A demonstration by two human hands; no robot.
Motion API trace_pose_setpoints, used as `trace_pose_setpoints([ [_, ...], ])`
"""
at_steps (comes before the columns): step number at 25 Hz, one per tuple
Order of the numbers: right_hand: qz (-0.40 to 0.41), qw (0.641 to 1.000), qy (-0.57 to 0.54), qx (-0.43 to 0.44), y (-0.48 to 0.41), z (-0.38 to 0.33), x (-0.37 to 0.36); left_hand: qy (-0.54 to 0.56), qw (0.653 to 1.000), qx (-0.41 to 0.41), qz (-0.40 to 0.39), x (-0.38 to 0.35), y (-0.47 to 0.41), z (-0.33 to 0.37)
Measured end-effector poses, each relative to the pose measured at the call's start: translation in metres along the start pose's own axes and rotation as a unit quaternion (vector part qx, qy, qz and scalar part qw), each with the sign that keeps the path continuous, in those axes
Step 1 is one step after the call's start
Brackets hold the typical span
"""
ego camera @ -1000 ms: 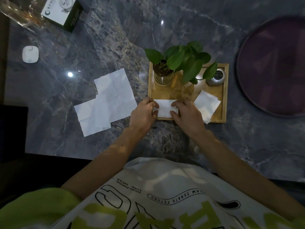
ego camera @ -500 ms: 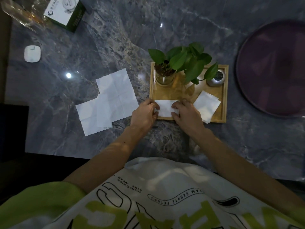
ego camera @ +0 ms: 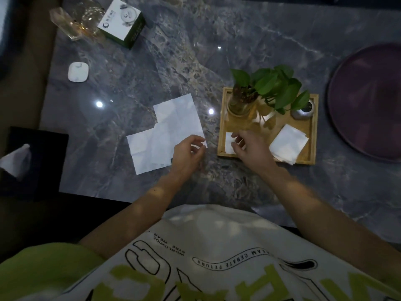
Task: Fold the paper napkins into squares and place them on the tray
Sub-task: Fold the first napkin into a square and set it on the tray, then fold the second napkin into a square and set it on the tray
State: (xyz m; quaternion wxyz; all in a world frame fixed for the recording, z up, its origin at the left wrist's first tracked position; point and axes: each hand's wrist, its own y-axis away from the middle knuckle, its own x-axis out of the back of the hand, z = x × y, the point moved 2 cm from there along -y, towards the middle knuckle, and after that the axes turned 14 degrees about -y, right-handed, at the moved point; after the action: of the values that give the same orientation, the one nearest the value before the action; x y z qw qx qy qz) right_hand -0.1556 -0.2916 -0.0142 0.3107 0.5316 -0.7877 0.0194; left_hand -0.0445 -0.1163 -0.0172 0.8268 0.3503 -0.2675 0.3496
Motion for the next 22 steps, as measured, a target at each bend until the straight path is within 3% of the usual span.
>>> trace_pose_setpoints([
  [11,0.014,0.998,-0.009,-0.060,-0.017,-0.049,-0.070,-0.024,0.997,0.077,-0.001,0.077,-0.035,-0.060],
  [22,0.032,0.984,0.058,-0.165,-0.033,-0.060,-0.108,-0.046,0.998,0.047,-0.015,0.109,-0.113,-0.073],
])
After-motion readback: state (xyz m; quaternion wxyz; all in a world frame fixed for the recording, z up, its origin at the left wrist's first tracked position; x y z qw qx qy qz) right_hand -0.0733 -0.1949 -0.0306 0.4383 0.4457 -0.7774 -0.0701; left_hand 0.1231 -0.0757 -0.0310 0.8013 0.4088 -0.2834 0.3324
